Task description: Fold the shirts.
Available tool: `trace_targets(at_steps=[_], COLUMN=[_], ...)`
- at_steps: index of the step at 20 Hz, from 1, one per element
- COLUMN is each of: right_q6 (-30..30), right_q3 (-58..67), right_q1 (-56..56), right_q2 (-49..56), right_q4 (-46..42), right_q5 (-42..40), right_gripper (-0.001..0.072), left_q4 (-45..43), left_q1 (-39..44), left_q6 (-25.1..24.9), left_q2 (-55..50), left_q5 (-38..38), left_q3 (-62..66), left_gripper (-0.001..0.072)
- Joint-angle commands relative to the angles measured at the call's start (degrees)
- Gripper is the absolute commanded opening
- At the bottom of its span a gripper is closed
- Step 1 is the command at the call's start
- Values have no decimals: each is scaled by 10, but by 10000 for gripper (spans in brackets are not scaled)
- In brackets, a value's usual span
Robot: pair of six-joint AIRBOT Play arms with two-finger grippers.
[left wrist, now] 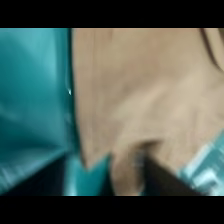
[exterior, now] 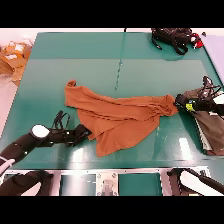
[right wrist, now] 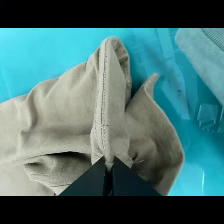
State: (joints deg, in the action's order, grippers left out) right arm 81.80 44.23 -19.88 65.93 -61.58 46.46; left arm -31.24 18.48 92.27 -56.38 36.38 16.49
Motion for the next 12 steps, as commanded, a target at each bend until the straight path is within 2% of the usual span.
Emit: trace_targets(at_steps=[1,5,6,9,10,11,12], right_q6=[0,0,0,0,0,0,0], right_q3=[0,0,0,0,0,0,0], right_q1=[0,0,0,0,0,0,0], right_q2=[0,0,0,0,0,0,0], right_q4=[1,1,1,1,1,1,1], right_q5=[-5,-6,-6,-7,-9,-11,-13], right_gripper=[14,15,14,14,15,14,14], left_q4=[33,34,34,35,35,35,36], left_q1=[44,44,44,44,44,44,44], left_q6=[0,-4,-11,-12,-13,-14,-29], left_q2=[2,2,2,2,2,2,2], left_q5=[-83,-94,-93,-85,-83,-83,-82], left_q3=[-9,-9,-10,-10,-10,-10,-9], left_gripper=[398,390,273,270,246,173,47])
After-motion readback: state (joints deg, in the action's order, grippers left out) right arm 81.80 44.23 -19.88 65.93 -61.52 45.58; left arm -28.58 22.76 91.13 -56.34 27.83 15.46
